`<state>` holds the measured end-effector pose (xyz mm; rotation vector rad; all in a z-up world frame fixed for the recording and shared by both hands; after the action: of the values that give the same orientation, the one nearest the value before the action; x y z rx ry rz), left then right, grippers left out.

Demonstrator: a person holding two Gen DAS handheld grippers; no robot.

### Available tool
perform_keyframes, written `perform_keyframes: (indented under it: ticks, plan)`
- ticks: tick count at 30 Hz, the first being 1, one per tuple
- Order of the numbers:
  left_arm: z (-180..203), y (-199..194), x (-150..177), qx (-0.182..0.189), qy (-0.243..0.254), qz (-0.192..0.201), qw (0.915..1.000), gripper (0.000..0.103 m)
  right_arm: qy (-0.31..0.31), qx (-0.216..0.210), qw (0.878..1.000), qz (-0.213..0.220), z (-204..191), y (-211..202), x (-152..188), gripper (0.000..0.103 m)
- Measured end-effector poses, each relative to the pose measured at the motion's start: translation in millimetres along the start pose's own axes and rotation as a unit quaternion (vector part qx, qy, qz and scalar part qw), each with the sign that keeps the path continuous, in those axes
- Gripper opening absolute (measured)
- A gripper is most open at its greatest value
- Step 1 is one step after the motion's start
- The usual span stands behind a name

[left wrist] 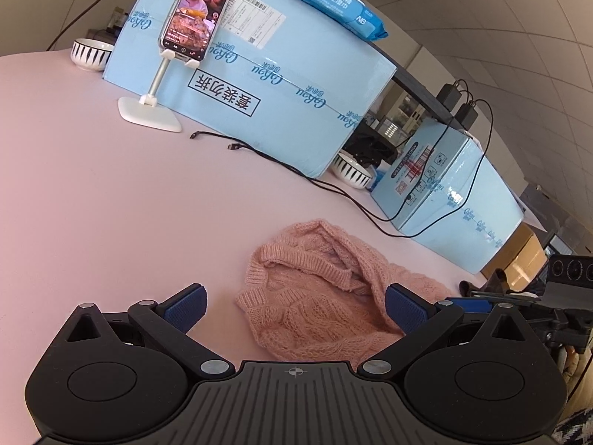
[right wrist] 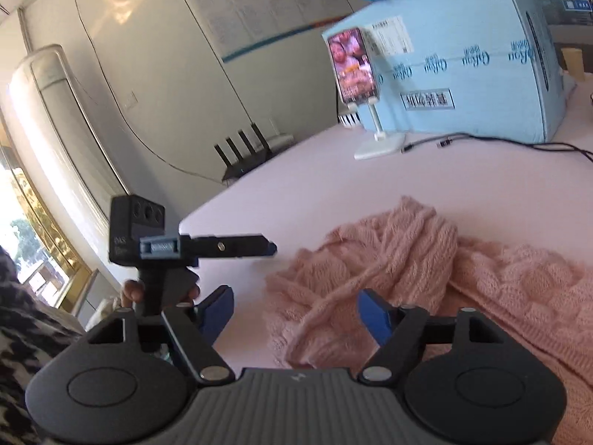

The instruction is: Fold clothes

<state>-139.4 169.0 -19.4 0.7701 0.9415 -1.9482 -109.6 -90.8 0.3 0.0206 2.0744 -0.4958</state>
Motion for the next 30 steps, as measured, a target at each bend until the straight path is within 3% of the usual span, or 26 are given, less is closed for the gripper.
perform_keyframes:
  ticks: [2, 3, 6, 9, 11, 15, 18, 20, 22, 25, 28, 29, 30]
  plan:
    - [-2, 1, 3, -0.002, -0.006, -0.025, 0.9997, 0.103, 0.002, 0.030, 0.998, -0.046, 7, 15, 19, 0.090]
    - [-4, 0, 5, -0.008, -0.010, -0.041, 0.9991, 0.103, 0.003, 0.045, 0.997, -0.068, 10, 22, 28, 0.084]
    - [-5, -4, 8, -0.001, -0.026, -0.077, 0.9967, 0.103, 0.002, 0.046, 0.999, -0.026, 7, 13, 18, 0.078]
    - [-1, -7, 13, 0.030, -0.060, -0.123, 0.9901, 0.103, 0.077, 0.005, 0.995, 0.058, 8, -23, -5, 0.081]
    - [-1, -5, 15, 0.038, -0.083, -0.139, 0.9860, 0.103, 0.118, -0.001, 0.989, 0.090, 8, -49, -9, 0.083]
    - [-7, 5, 15, 0.028, -0.143, -0.142, 0.9791, 0.103, 0.184, 0.045, 0.977, 0.095, 14, -82, 9, 0.086]
    - [-2, 18, 14, 0.036, -0.160, -0.165, 0.9727, 0.102, 0.225, 0.104, 0.964, 0.094, 16, -109, 33, 0.086]
    - [6, 30, 15, 0.050, -0.165, -0.193, 0.9659, 0.102, 0.297, 0.124, 0.944, 0.068, 20, -129, 57, 0.086]
    - [13, 43, 17, 0.063, -0.165, -0.218, 0.9598, 0.102, 0.356, 0.127, 0.923, 0.072, 22, -150, 77, 0.086]
    - [18, 59, 14, 0.057, -0.158, -0.216, 0.9618, 0.102, 0.386, 0.188, 0.897, 0.107, 28, -182, 98, 0.086]
    - [17, 67, 11, 0.051, -0.168, -0.197, 0.9646, 0.097, 0.415, 0.264, 0.859, 0.140, 38, -212, 120, 0.086]
    - [14, 68, 10, 0.045, -0.172, -0.190, 0.9655, 0.089, 0.424, 0.295, 0.843, 0.149, 44, -220, 130, 0.085]
    - [10, 67, 10, 0.035, -0.175, -0.183, 0.9668, 0.073, 0.428, 0.322, 0.830, 0.158, 49, -228, 136, 0.081]
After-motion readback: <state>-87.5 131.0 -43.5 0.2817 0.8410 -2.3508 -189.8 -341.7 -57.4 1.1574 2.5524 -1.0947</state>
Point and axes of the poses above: each gripper's, at about its wrist camera, not at the fingertips, and y roughly the way its jaws point, z to its right, x to its underside, the point moved 8 cm from there along y, roughly the way its jaws point, and after that the axes turned 7 degrees about z, right-handed, at the moved point
